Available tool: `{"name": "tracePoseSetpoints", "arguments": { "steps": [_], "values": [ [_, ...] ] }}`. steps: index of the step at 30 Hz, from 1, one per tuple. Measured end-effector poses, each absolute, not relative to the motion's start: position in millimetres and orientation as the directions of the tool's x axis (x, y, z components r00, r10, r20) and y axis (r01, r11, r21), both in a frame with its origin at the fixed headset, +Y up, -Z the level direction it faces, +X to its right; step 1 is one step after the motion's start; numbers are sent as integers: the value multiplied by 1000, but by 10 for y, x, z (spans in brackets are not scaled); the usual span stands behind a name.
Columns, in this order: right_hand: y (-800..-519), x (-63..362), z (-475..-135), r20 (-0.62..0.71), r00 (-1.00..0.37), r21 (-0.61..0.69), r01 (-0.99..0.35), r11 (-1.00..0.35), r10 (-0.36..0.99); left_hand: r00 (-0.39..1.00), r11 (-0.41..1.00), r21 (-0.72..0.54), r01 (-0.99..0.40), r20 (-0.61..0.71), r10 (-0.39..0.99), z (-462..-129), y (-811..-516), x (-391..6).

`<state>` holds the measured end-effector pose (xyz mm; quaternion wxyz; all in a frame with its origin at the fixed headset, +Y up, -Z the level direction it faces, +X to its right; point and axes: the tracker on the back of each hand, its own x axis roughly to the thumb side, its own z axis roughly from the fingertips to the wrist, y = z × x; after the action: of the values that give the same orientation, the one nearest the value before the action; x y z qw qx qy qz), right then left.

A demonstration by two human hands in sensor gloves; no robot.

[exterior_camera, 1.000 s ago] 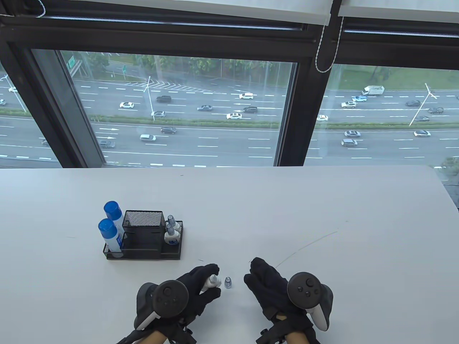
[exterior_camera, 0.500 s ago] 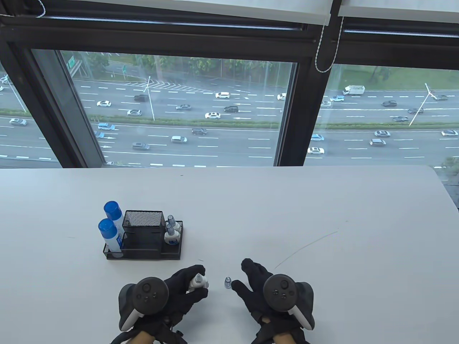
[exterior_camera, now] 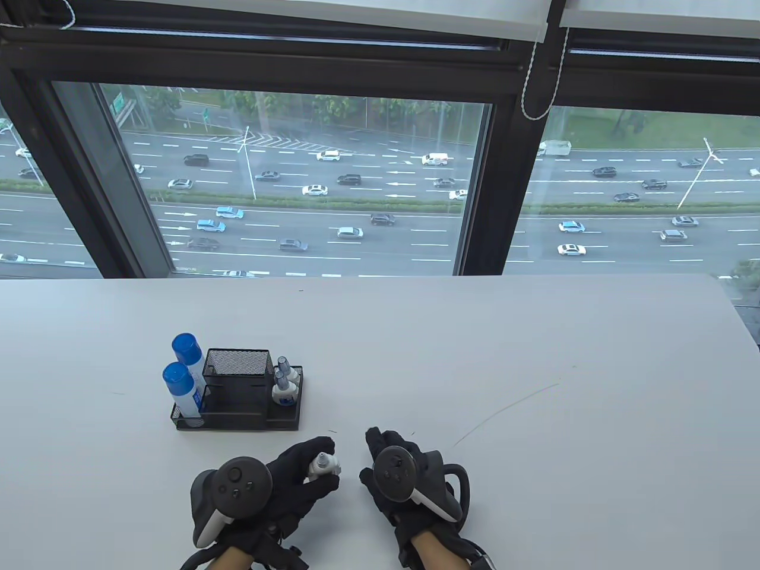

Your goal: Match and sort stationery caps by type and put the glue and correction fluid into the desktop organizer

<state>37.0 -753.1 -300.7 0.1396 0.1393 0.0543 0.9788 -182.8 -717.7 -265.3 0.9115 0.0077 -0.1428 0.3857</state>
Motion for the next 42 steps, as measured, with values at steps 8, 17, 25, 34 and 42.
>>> {"name": "tracePoseSetpoints", "arguments": {
  "steps": [8, 17, 25, 34, 42],
  "values": [
    [-7681, 296, -3060, 259, -950, 143, -142, -979, 176, 669, 709, -80, -701, 272, 692, -2646, -7175, -1837],
    [-7322, 509, -2992, 238, -899, -9, -381, -925, 368, 699, 745, -109, -658, 280, 658, -2633, -7217, -1789],
    [-6773, 678, -2594, 429, -692, -93, -673, -734, 580, 721, 782, -171, -599, 310, 620, -2608, -7279, -1660],
    [-6698, 536, -2411, 535, -703, -80, -594, -800, 468, 738, 814, -224, -536, 344, 580, -2563, -7340, -1524],
    [-6783, 421, -2407, 570, -708, -37, -530, -847, 417, 728, 805, -201, -558, 346, 591, -2562, -7336, -1526]
  ]
}}
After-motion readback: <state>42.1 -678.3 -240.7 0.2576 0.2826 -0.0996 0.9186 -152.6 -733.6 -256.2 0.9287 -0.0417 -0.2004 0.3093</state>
